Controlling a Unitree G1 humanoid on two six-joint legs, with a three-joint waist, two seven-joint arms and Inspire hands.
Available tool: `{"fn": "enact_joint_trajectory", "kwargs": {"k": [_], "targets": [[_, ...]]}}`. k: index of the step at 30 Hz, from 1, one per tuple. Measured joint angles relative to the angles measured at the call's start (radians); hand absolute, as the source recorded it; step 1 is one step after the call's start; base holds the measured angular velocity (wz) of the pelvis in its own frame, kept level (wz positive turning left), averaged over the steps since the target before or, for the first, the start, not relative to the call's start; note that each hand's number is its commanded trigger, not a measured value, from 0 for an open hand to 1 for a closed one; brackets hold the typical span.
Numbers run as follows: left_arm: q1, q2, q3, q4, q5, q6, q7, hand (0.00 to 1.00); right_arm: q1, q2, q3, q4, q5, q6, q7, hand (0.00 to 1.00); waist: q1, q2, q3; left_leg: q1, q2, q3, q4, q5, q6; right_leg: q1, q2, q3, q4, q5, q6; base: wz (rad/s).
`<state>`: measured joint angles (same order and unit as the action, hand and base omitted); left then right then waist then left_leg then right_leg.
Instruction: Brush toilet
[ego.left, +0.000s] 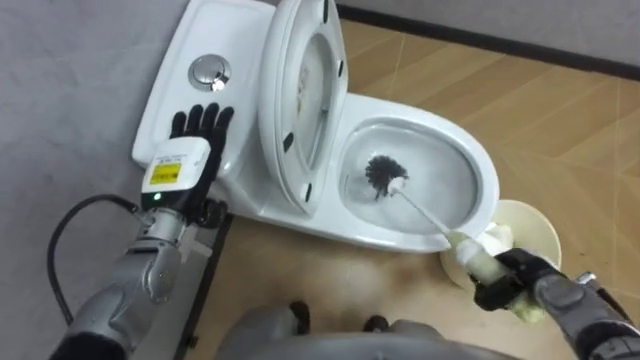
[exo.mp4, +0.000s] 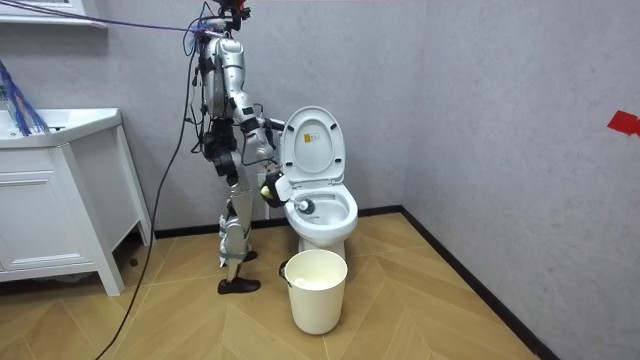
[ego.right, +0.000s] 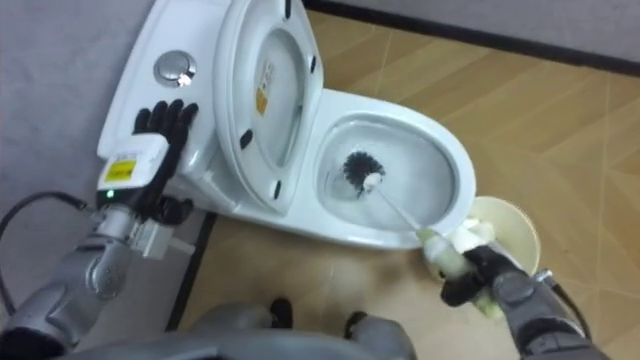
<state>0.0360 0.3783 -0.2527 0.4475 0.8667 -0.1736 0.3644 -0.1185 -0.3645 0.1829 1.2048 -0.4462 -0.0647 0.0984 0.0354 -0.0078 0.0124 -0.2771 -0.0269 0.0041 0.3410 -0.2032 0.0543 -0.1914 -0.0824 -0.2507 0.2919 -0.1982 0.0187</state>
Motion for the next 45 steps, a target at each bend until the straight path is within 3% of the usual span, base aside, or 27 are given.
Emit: {"fn": "enact_joint_trajectory", "kwargs": {"k": [4, 6, 10, 13, 15, 18, 21, 25, 29, 31, 33, 35, 37, 40, 42, 45], "targets": [[-0.061, 0.011, 0.001, 0.051, 0.001, -0.009, 0.054, 0.00, -0.015, -0.007, 0.014, 0.002, -0.064, 0.000, -0.036, 1.00, 0.000, 0.006, 0.0061, -0.084, 0.009, 0.014, 0.026, 0.003, 0.002, -0.089, -0.003, -0.001, 0.043, 0.007, -0.009, -0.12], [-0.108, 0.027, 0.000, 0.085, 0.001, -0.026, 0.091, 0.00, -0.027, -0.021, 0.041, -0.003, -0.095, 0.000, -0.070, 1.00, 0.000, 0.007, 0.0140, -0.137, 0.010, 0.019, 0.040, 0.016, 0.000, -0.149, -0.006, 0.000, 0.072, 0.011, -0.015, -0.02], [-0.161, 0.032, 0.000, 0.107, -0.001, -0.027, 0.138, 0.00, -0.059, -0.043, 0.078, -0.012, -0.175, 0.003, -0.118, 1.00, 0.004, 0.008, 0.0201, -0.214, 0.011, 0.017, 0.053, 0.038, -0.006, -0.231, -0.008, -0.007, 0.093, 0.018, -0.028, 0.00], [-0.198, 0.032, -0.007, 0.114, -0.001, -0.026, 0.176, 0.00, -0.081, -0.085, 0.117, -0.043, -0.240, 0.014, -0.176, 1.00, 0.013, 0.016, 0.0235, -0.288, 0.013, 0.005, 0.088, 0.043, -0.012, -0.299, -0.009, -0.021, 0.126, 0.014, -0.040, 0.07], [-0.228, 0.031, -0.029, 0.125, -0.014, -0.021, 0.212, 0.00, -0.102, -0.117, 0.162, -0.047, -0.281, 0.043, -0.224, 1.00, 0.030, 0.022, 0.0293, -0.326, 0.016, -0.001, 0.106, 0.047, -0.016, -0.337, -0.008, -0.025, 0.143, 0.013, -0.049, 0.05], [-0.254, 0.029, -0.059, 0.121, -0.014, 0.000, 0.265, 0.00, -0.108, -0.166, 0.198, -0.104, -0.340, 0.077, -0.291, 1.00, 0.042, 0.042, 0.0273, -0.382, 0.015, -0.020, 0.114, 0.058, -0.023, -0.382, -0.007, -0.044, 0.148, 0.016, -0.056, 0.14], [-0.285, 0.029, -0.088, 0.122, -0.021, 0.005, 0.300, 0.00, -0.133, -0.190, 0.269, -0.116, -0.349, 0.111, -0.340, 1.00, 0.067, 0.041, 0.0287, -0.410, 0.014, -0.026, 0.120, 0.063, -0.028, -0.410, -0.016, -0.052, 0.168, 0.010, -0.064, 0.10], [-0.333, 0.030, -0.140, 0.123, -0.051, 0.011, 0.326, 0.00, -0.220, -0.192, 0.352, -0.086, -0.349, 0.141, -0.370, 1.00, 0.092, 0.045, 0.0345, -0.440, 0.019, -0.016, 0.137, 0.066, -0.029, -0.425, -0.023, -0.076, 0.185, 0.000, -0.070, 0.20], [-0.389, 0.032, -0.175, 0.114, -0.050, 0.011, 0.345, 0.00, -0.345, -0.192, 0.391, -0.081, -0.364, 0.155, -0.378, 1.00, 0.128, 0.017, 0.0598, -0.469, 0.013, -0.010, 0.145, 0.073, -0.029, -0.471, -0.045, -0.081, 0.232, -0.025, -0.077, 0.13], [-0.408, 0.037, -0.186, 0.108, -0.051, 0.011, 0.350, 0.00, -0.414, -0.193, 0.414, -0.072, -0.395, 0.175, -0.378, 1.00, 0.142, 0.004, 0.0672, -0.482, 0.013, -0.009, 0.145, 0.080, -0.030, -0.491, -0.051, -0.080, 0.248, -0.029, -0.080, 0.02], [-0.439, 0.064, -0.206, 0.090, -0.051, 0.010, 0.370, 0.00, -0.493, -0.216, 0.467, -0.075, -0.409, 0.193, -0.376, 1.00, 0.154, -0.017, 0.0782, -0.503, 0.013, -0.008, 0.149, 0.086, -0.033, -0.520, -0.055, -0.077, 0.267, -0.032, -0.085, 0.02], [-0.454, 0.086, -0.221, 0.082, -0.051, 0.010, 0.377, 0.00, -0.539, -0.228, 0.493, -0.069, -0.408, 0.198, -0.368, 1.00, 0.161, -0.029, 0.0842, -0.519, 0.014, -0.009, 0.165, 0.087, -0.033, -0.534, -0.054, -0.075, 0.281, -0.033, -0.088, 0.00], [-0.459, 0.092, -0.221, 0.076, -0.051, 0.014, 0.383, 0.00, -0.572, -0.228, 0.496, -0.068, -0.403, 0.198, -0.366, 1.00, 0.161, -0.034, 0.0833, -0.532, 0.015, -0.009, 0.179, 0.087, -0.033, -0.539, -0.054, -0.080, 0.283, -0.034, -0.090, 0.00], [-0.468, 0.110, -0.223, 0.066, -0.051, 0.014, 0.391, 0.00, -0.590, -0.221, 0.503, -0.044, -0.281, 0.197, -0.366, 1.00, 0.161, -0.059, 0.0826, -0.536, 0.014, -0.007, 0.177, 0.088, -0.035, -0.551, -0.055, -0.075, 0.301, -0.035, -0.092, -0.02], [-0.466, 0.113, -0.221, 0.063, -0.057, 0.022, 0.394, 0.00, -0.590, -0.223, 0.493, -0.035, -0.132, 0.198, -0.366, 1.00, 0.160, -0.072, 0.0824, -0.539, 0.013, 0.001, 0.181, 0.088, -0.034, -0.561, -0.059, -0.066, 0.313, -0.035, -0.092, -0.07], [-0.465, 0.115, -0.217, 0.058, -0.090, 0.035, 0.388, 0.00, -0.589, -0.218, 0.459, -0.006, 0.095, 0.198, -0.365, 1.00, 0.159, -0.073, 0.0823, -0.543, 0.013, -0.004, 0.191, 0.088, -0.033, -0.561, -0.055, -0.066, 0.314, -0.031, -0.094, -0.05]]}}
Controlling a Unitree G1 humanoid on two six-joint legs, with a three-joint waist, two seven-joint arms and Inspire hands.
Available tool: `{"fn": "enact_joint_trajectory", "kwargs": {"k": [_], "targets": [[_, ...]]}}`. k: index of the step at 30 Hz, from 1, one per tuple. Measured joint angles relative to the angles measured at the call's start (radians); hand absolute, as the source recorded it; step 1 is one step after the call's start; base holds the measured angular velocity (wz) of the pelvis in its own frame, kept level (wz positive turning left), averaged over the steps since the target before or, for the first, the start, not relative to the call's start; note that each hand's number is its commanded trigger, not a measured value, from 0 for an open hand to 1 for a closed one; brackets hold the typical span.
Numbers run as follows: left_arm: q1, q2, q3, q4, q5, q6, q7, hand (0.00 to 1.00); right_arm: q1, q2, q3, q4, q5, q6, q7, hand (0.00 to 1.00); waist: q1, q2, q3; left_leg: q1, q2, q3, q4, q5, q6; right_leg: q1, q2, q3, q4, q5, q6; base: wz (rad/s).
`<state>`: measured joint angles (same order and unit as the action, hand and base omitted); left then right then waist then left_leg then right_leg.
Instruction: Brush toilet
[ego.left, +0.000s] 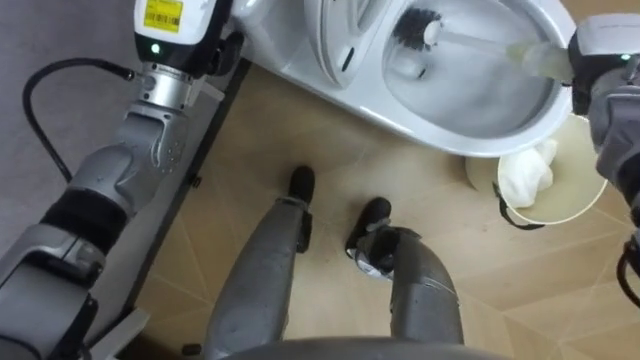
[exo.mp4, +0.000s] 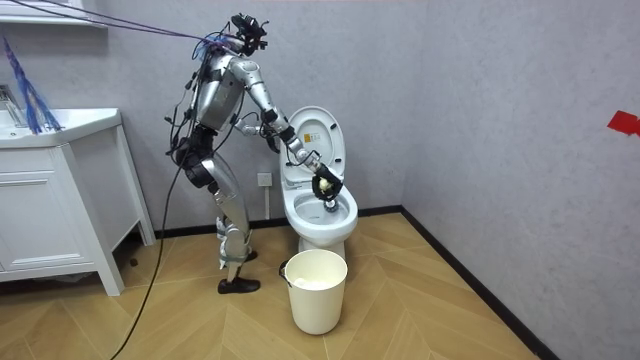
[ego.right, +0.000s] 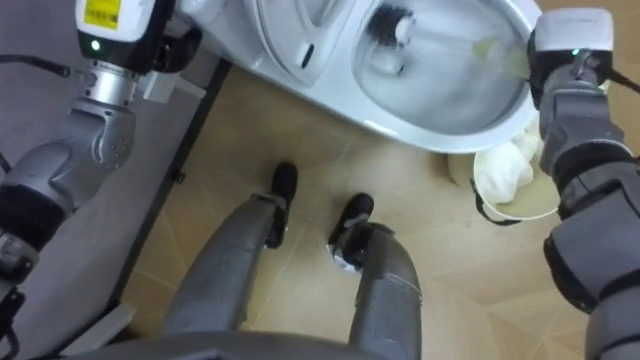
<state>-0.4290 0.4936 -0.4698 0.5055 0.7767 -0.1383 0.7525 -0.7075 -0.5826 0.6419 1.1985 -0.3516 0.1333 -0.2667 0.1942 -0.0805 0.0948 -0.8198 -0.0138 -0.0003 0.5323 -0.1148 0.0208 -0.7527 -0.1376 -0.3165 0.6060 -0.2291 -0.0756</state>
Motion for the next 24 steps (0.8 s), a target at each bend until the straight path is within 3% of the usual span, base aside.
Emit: {"fn": "enact_joint_trajectory", "kwargs": {"k": [7, 13, 16, 18, 20, 22, 24], "targets": [[0.013, -0.003, 0.039, 0.006, 0.002, 0.077, -0.033, 0.00, 0.001, 0.008, -0.076, 0.014, 0.024, -0.001, 0.033, 1.00, -0.022, 0.002, -0.0012, -0.009, -0.015, -0.006, 0.007, 0.018, -0.001, -0.014, -0.021, -0.008, 0.032, -0.005, -0.005, 0.09], [0.042, -0.005, 0.049, 0.024, 0.002, 0.105, -0.075, 0.00, 0.004, 0.022, -0.075, 0.017, -0.151, 0.002, 0.067, 1.00, -0.015, 0.013, -0.0066, 0.003, -0.015, -0.018, 0.019, 0.019, 0.001, 0.010, -0.025, -0.029, 0.033, -0.005, -0.005, 0.06], [0.044, -0.015, 0.040, 0.027, 0.002, 0.115, -0.108, 0.00, 0.008, 0.021, -0.062, 0.003, -0.289, 0.031, 0.075, 1.00, 0.007, 0.051, -0.0075, 0.009, -0.015, -0.035, 0.023, 0.019, 0.001, 0.031, -0.018, -0.044, 0.010, 0.006, 0.000, 0.03], [0.062, -0.015, 0.022, 0.026, -0.003, 0.117, -0.109, 0.00, 0.034, 0.017, -0.008, -0.025, -0.359, 0.063, 0.088, 1.00, 0.012, 0.079, -0.0088, 0.011, -0.019, -0.044, 0.014, 0.019, 0.002, 0.036, -0.021, -0.051, 0.010, 0.005, 0.004, 0.07], [0.071, -0.018, 0.020, 0.023, -0.002, 0.115, -0.104, 0.00, 0.070, 0.026, 0.024, -0.046, -0.432, 0.067, 0.098, 1.00, 0.022, 0.099, -0.0113, 0.006, -0.019, -0.046, 0.014, 0.019, 0.003, 0.036, -0.018, -0.057, 0.002, 0.007, 0.006, 0.04], [0.079, -0.029, 0.019, 0.024, -0.001, 0.111, -0.104, 0.00, 0.111, 0.043, 0.019, -0.046, -0.465, 0.096, 0.095, 1.00, 0.032, 0.118, -0.0182, 0.001, -0.020, -0.051, 0.014, 0.019, 0.003, 0.036, -0.017, -0.064, -0.002, 0.008, 0.004, 0.07], [0.108, -0.058, 0.020, 0.025, -0.001, 0.112, -0.097, 0.00, 0.157, 0.049, -0.002, -0.050, -0.466, 0.112, 0.087, 1.00, 0.029, 0.144, -0.0350, 0.003, -0.021, -0.053, 0.010, 0.020, 0.003, 0.042, -0.018, -0.069, -0.006, 0.008, 0.003, 0.09]]}}
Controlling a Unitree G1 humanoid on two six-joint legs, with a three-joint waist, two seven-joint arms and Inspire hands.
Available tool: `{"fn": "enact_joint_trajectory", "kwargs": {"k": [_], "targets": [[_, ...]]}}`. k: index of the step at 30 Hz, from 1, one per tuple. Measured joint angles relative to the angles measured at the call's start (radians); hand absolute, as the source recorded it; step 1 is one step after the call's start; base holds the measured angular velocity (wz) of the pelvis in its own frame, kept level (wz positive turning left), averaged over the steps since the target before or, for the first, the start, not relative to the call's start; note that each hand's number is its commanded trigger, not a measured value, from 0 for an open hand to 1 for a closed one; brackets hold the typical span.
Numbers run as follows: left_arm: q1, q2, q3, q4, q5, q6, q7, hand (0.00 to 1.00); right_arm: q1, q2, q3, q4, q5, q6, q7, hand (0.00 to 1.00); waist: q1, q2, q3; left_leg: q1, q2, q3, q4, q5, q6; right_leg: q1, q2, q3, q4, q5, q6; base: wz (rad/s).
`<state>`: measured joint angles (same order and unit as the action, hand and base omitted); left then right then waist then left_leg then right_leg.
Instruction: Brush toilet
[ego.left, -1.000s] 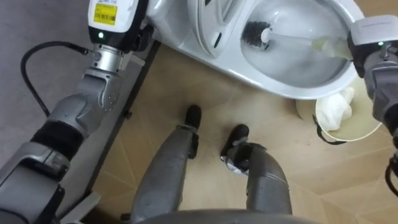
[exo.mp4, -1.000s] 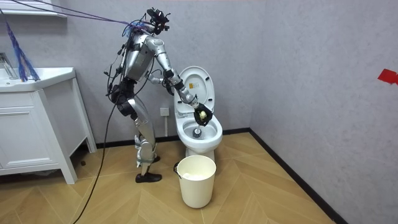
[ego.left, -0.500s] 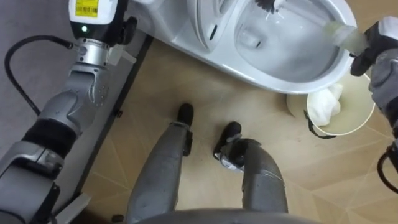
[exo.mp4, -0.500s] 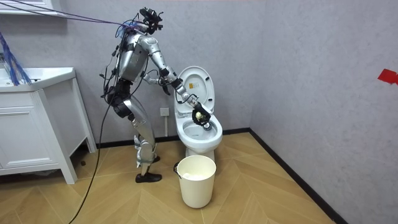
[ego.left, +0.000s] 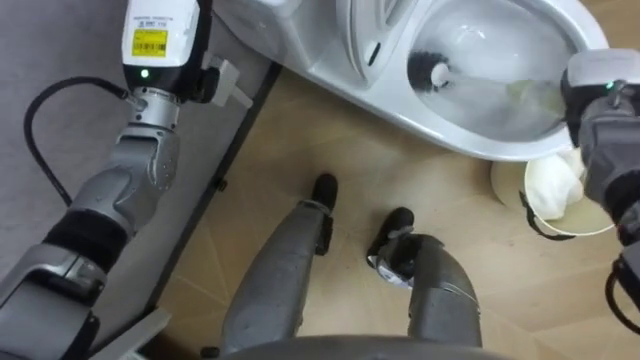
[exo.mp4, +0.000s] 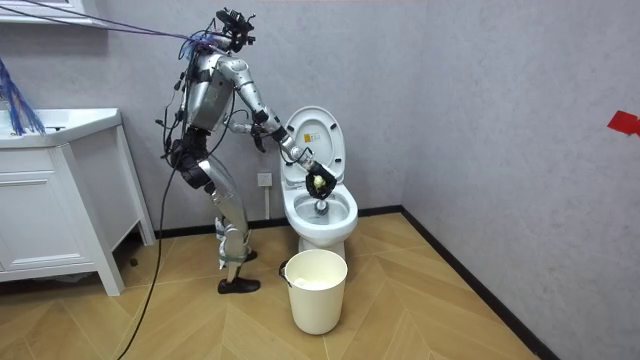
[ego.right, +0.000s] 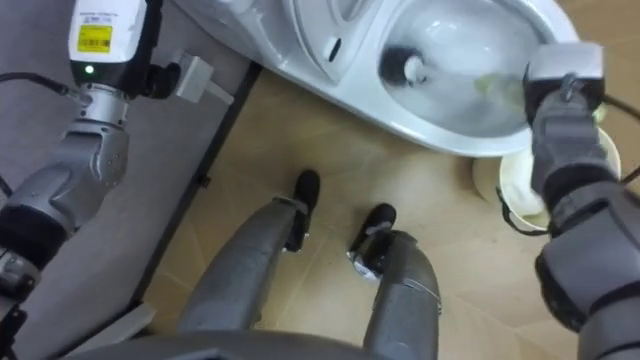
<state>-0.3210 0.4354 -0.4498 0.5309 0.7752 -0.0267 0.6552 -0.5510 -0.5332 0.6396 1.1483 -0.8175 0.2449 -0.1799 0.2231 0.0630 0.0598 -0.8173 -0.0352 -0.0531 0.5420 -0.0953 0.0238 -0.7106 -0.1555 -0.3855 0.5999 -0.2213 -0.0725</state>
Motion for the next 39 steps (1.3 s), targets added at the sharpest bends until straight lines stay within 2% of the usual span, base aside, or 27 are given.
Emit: {"fn": "enact_joint_trajectory", "kwargs": {"k": [2, 3, 6, 11, 14, 16, 17, 19, 20, 22, 23, 24, 27, 32, 35, 39], "targets": [[0.025, -0.020, 0.002, 0.003, -0.012, 0.003, 0.010, 0.00, 0.044, 0.004, -0.008, -0.018, 0.000, 0.010, -0.009, 1.00, -0.011, 0.009, -0.0058, 0.018, -0.002, -0.001, -0.022, 0.003, -0.001, 0.016, 0.001, -0.002, -0.015, -0.001, 0.001, 0.08], [0.046, -0.028, 0.004, 0.002, -0.032, 0.004, 0.014, 0.00, 0.066, 0.020, -0.020, -0.030, -0.008, 0.018, -0.017, 1.00, -0.022, 0.011, -0.0071, 0.033, -0.001, -0.001, -0.028, 0.004, -0.002, 0.030, 0.003, -0.003, -0.027, -0.001, 0.001, 0.07], [0.082, -0.033, 0.013, -0.003, -0.073, 0.004, 0.033, 0.00, 0.127, 0.042, -0.047, -0.065, -0.015, 0.029, -0.051, 1.00, -0.049, 0.016, -0.0105, 0.045, 0.003, -0.004, -0.046, 0.003, -0.004, 0.049, 0.014, -0.012, -0.050, -0.003, 0.002, 0.08], [0.115, -0.033, 0.032, -0.023, -0.114, -0.008, 0.061, 0.00, 0.171, 0.069, -0.075, -0.093, -0.013, 0.037, -0.094, 1.00, -0.075, 0.018, -0.0114, 0.044, 0.004, -0.002, -0.057, 0.004, -0.006, 0.047, 0.019, -0.015, -0.051, -0.010, 0.001, 0.06], [0.109, -0.033, 0.030, -0.022, -0.134, -0.019, 0.074, 0.00, 0.164, 0.057, -0.070, -0.088, -0.008, 0.036, -0.112, 1.00, -0.075, 0.024, -0.0095, 0.036, 0.008, -0.001, -0.050, 0.004, -0.006, 0.049, 0.019, -0.022, -0.061, -0.010, 0.001, 0.06], [0.094, -0.032, 0.010, -0.021, -0.150, -0.022, 0.078, 0.00, 0.139, 0.039, -0.050, -0.051, 0.041, 0.025, -0.124, 1.00, -0.061, 0.027, -0.0085, 0.031, 0.012, 0.007, -0.047, 0.003, -0.006, 0.046, 0.018, -0.024, -0.059, -0.010, 0.001, 0.03], [0.076, -0.032, -0.004, -0.022, -0.162, -0.024, 0.079, 0.00, 0.129, 0.023, -0.022, -0.025, 0.095, 0.009, -0.130, 1.00, -0.041, 0.027, -0.0082, 0.031, 0.014, 0.012, -0.049, 0.003, -0.005, 0.044, 0.018, -0.023, -0.059, -0.010, 0.001, -0.04], [0.051, -0.026, -0.008, -0.022, -0.162, -0.024, 0.074, 0.00, 0.093, 0.016, -0.017, 0.024, 0.191, -0.015, -0.135, 1.00, -0.026, 0.017, -0.0019, 0.028, 0.016, 0.023, -0.054, 0.004, -0.004, 0.028, 0.010, -0.015, -0.043, -0.013, -0.002, -0.03], [0.040, -0.026, -0.009, -0.022, -0.167, -0.022, 0.074, 0.00, 0.062, 0.014, -0.012, 0.056, 0.266, -0.034, -0.135, 1.00, -0.026, 0.013, 0.0010, 0.019, 0.006, 0.024, -0.055, 0.006, -0.003, 0.012, -0.004, -0.016, -0.020, -0.022, -0.004, 0.09], [0.023, -0.024, -0.016, -0.022, -0.173, -0.022, 0.081, 0.00, 0.032, 0.016, -0.014, 0.092, 0.387, -0.060, -0.133, 1.00, -0.026, 0.006, 0.0058, 0.006, 0.002, 0.026, -0.048, 0.008, -0.003, -0.011, -0.019, -0.012, 0.010, -0.034, -0.004, 0.10], [0.011, -0.016, -0.019, -0.028, -0.173, -0.022, 0.087, 0.00, 0.005, 0.019, -0.023, 0.115, 0.477, -0.076, -0.128, 1.00, -0.026, -0.006, 0.0134, -0.005, 0.001, 0.035, -0.042, 0.008, -0.003, -0.032, -0.022, 0.002, 0.028, -0.040, -0.005, 0.00], [0.001, -0.015, -0.018, -0.031, -0.173, -0.023, 0.101, 0.00, -0.029, 0.020, -0.050, 0.134, 0.550, -0.084, -0.119, 1.00, -0.028, -0.011, 0.0170, -0.022, -0.003, 0.038, -0.036, 0.009, -0.002, -0.054, -0.031, 0.006, 0.045, -0.044, -0.008, 0.00], [-0.031, -0.017, -0.007, -0.032, -0.162, -0.023, 0.136, 0.00, -0.093, 0.014, -0.090, 0.175, 0.610, -0.095, -0.101, 1.00, -0.032, -0.035, 0.0306, -0.061, -0.010, 0.047, -0.012, 0.012, -0.002, -0.103, -0.035, 0.026, 0.080, -0.049, -0.010, -0.05], [-0.076, -0.019, 0.002, 0.024, -0.146, -0.025, 0.171, 0.00, -0.116, 0.019, -0.136, 0.174, 0.579, -0.121, -0.068, 1.00, -0.080, -0.047, 0.0359, -0.081, -0.009, 0.044, 0.023, 0.016, 0.004, -0.114, -0.042, 0.027, 0.107, -0.053, -0.008, 0.07], [-0.101, -0.021, 0.003, 0.029, -0.147, -0.016, 0.163, 0.00, -0.115, 0.022, -0.137, 0.161, 0.560, -0.122, -0.058, 1.00, -0.080, -0.048, 0.0363, -0.081, -0.008, 0.047, 0.037, 0.017, 0.007, -0.114, -0.043, 0.030, 0.114, -0.050, -0.002, -0.07], [-0.138, -0.043, 0.004, 0.030, -0.134, 0.013, 0.147, 0.00, -0.104, 0.064, -0.116, 0.150, 0.446, -0.113, -0.033, 1.00, -0.077, -0.041, 0.0342, -0.081, -0.003, 0.047, 0.046, 0.017, 0.013, -0.108, -0.035, 0.032, 0.111, -0.039, 0.006, -0.05]]}}
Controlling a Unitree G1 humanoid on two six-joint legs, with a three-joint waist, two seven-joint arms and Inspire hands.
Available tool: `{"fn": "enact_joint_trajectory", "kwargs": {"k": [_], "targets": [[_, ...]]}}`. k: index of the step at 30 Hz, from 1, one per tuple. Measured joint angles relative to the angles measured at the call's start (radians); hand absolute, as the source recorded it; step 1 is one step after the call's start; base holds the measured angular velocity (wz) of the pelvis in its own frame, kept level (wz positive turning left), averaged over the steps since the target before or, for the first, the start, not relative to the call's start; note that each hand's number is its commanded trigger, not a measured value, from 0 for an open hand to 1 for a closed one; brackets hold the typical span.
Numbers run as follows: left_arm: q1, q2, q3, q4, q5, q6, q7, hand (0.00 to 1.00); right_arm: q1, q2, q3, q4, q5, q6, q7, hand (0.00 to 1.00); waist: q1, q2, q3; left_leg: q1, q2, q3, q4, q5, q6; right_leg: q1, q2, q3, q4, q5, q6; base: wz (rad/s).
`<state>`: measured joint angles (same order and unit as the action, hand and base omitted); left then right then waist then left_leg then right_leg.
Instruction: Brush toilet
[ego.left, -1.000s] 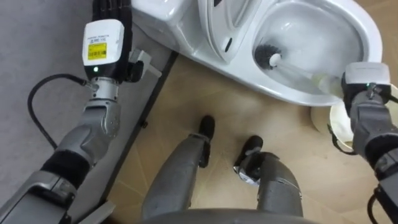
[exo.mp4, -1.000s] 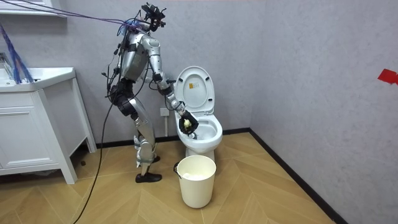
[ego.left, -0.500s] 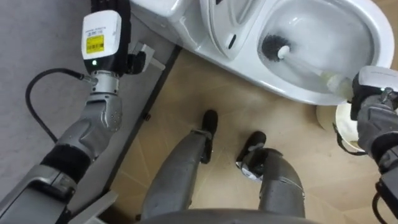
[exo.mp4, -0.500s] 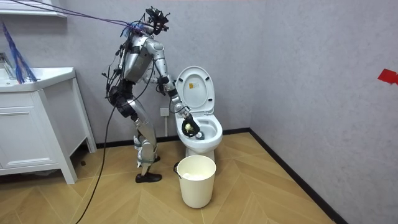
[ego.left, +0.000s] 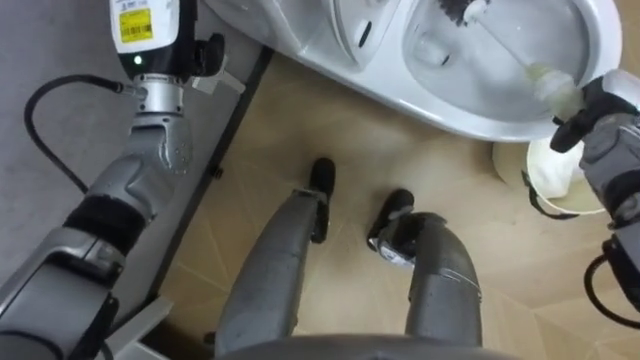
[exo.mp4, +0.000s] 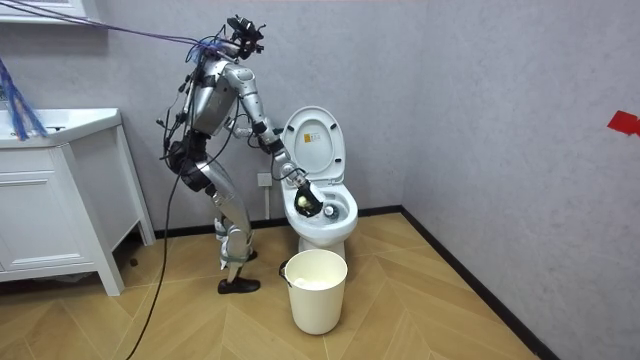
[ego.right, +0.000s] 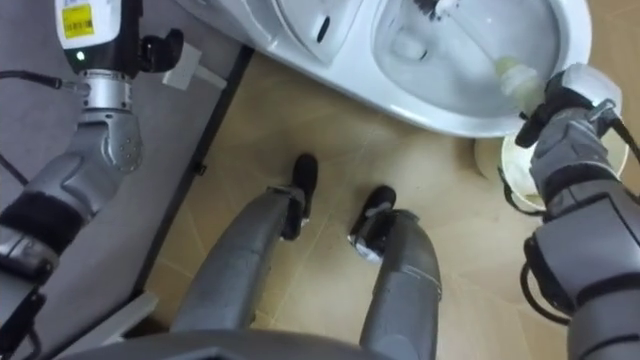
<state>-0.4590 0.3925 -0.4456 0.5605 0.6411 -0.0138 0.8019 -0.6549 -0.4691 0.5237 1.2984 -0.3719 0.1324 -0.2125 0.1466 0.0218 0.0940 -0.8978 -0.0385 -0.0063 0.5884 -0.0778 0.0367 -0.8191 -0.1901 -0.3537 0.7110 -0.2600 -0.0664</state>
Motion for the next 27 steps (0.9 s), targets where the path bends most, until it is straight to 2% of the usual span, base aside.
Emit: {"fn": "enact_joint_trajectory", "kwargs": {"k": [2, 4, 6, 7, 10, 12, 14, 15, 17, 19, 21, 23, 25, 27], "targets": [[-0.017, -0.010, -0.003, 0.000, 0.031, 0.002, -0.023, 0.00, 0.015, 0.021, 0.007, -0.013, -0.062, 0.027, 0.009, 1.00, 0.008, 0.008, 0.0014, 0.000, 0.002, 0.000, 0.004, -0.001, 0.001, 0.003, 0.002, -0.005, -0.002, 0.005, -0.002, -0.06], [-0.023, -0.021, -0.007, -0.003, 0.074, 0.003, -0.043, 0.00, 0.029, 0.037, 0.008, -0.015, -0.138, 0.051, 0.008, 1.00, 0.013, 0.024, -0.0008, 0.000, 0.000, 0.000, 0.001, -0.002, 0.002, 0.004, 0.009, -0.003, -0.005, 0.010, -0.003, -0.09], [-0.022, -0.036, -0.033, -0.013, 0.102, -0.003, -0.070, 0.00, 0.057, 0.040, 0.007, -0.038, -0.185, 0.069, 0.003, 1.00, 0.024, 0.060, -0.0042, 0.003, 0.009, 0.002, -0.003, -0.005, -0.001, 0.011, 0.022, -0.001, -0.025, 0.021, 0.001, -0.15], [-0.022, -0.036, -0.041, -0.012, 0.101, -0.006, -0.076, 0.00, 0.063, 0.038, 0.007, -0.052, -0.186, 0.073, 0.003, 1.00, 0.024, 0.068, -0.0043, 0.005, 0.010, 0.002, -0.004, -0.004, 0.000, 0.014, 0.026, -0.001, -0.032, 0.025, 0.000, -0.16], [-0.018, -0.039, -0.070, -0.012, 0.098, -0.010, -0.105, 0.00, 0.124, 0.038, 0.005, -0.135, -0.199, 0.089, 0.005, 1.00, 0.015, 0.088, -0.0140, 0.026, 0.019, 0.000, -0.025, 0.003, -0.003, 0.038, 0.040, -0.007, -0.066, 0.036, -0.008, -0.08], [0.028, -0.041, -0.070, -0.016, 0.086, -0.017, -0.123, 0.00, 0.168, 0.043, 0.002, -0.204, -0.228, 0.091, 0.006, 1.00, -0.011, 0.096, -0.0199, 0.050, 0.029, 0.012, -0.047, 0.007, -0.009, 0.057, 0.053, 0.000, -0.095, 0.048, -0.020, -0.16], [0.060, -0.039, -0.059, -0.032, 0.054, -0.012, -0.129, 0.00, 0.203, 0.043, 0.002, -0.265, -0.246, 0.095, 0.006, 1.00, -0.028, 0.099, -0.0222, 0.066, 0.040, 0.029, -0.061, 0.007, -0.011, 0.067, 0.056, 0.006, -0.109, 0.053, -0.027, -0.16], [0.074, -0.036, -0.047, -0.033, 0.046, -0.012, -0.132, 0.00, 0.228, 0.044, 0.002, -0.301, -0.256, 0.100, 0.007, 1.00, -0.040, 0.099, -0.0260, 0.076, 0.042, 0.035, -0.073, 0.008, -0.013, 0.071, 0.057, 0.011, -0.110, 0.053, -0.028, -0.08], [0.101, -0.028, -0.037, -0.037, 0.037, -0.012, -0.133, 0.00, 0.258, 0.049, 0.002, -0.335, -0.265, 0.101, 0.008, 1.00, -0.061, 0.100, -0.0289, 0.095, 0.042, 0.038, -0.093, 0.012, -0.019, 0.079, 0.061, 0.020, -0.119, 0.052, -0.030, -0.02], [0.120, -0.017, -0.036, -0.038, 0.015, -0.013, -0.135, 0.00, 0.280, 0.058, 0.002, -0.358, -0.265, 0.101, 0.002, 1.00, -0.075, 0.095, -0.0388, 0.112, 0.042, 0.040, -0.111, 0.014, -0.022, 0.089, 0.066, 0.030, -0.130, 0.052, -0.030, -0.04], [0.132, -0.015, -0.041, -0.036, -0.051, -0.016, -0.136, 0.00, 0.316, 0.072, 0.002, -0.378, -0.265, 0.100, -0.005, 1.00, -0.092, 0.088, -0.0440, 0.142, 0.044, 0.048, -0.131, 0.017, -0.025, 0.114, 0.071, 0.037, -0.145, 0.053, -0.030, -0.05], [0.136, -0.008, -0.045, -0.036, -0.097, -0.025, -0.140, 0.00, 0.330, 0.077, 0.003, -0.381, -0.265, 0.094, -0.005, 1.00, -0.094, 0.084, -0.0466, 0.156, 0.048, 0.054, -0.135, 0.017, -0.024, 0.131, 0.075, 0.038, -0.161, 0.056, -0.030, -0.10], [0.136, 0.016, -0.052, -0.038, -0.111, -0.042, -0.148, 0.00, 0.332, 0.069, 0.006, -0.379, -0.266, 0.085, -0.003, 1.00, -0.096, 0.083, -0.0467, 0.158, 0.050, 0.059, -0.131, 0.017, -0.024, 0.137, 0.077, 0.037, -0.167, 0.056, -0.028, -0.03], [0.124, 0.044, -0.086, -0.039, -0.126, -0.055, -0.157, 0.00, 0.318, 0.035, 0.027, -0.356, -0.265, 0.067, -0.003, 1.00, -0.084, 0.080, -0.0458, 0.156, 0.057, 0.064, -0.124, 0.017, -0.024, 0.143, 0.084, 0.042, -0.181, 0.065, -0.023, -0.07]]}}
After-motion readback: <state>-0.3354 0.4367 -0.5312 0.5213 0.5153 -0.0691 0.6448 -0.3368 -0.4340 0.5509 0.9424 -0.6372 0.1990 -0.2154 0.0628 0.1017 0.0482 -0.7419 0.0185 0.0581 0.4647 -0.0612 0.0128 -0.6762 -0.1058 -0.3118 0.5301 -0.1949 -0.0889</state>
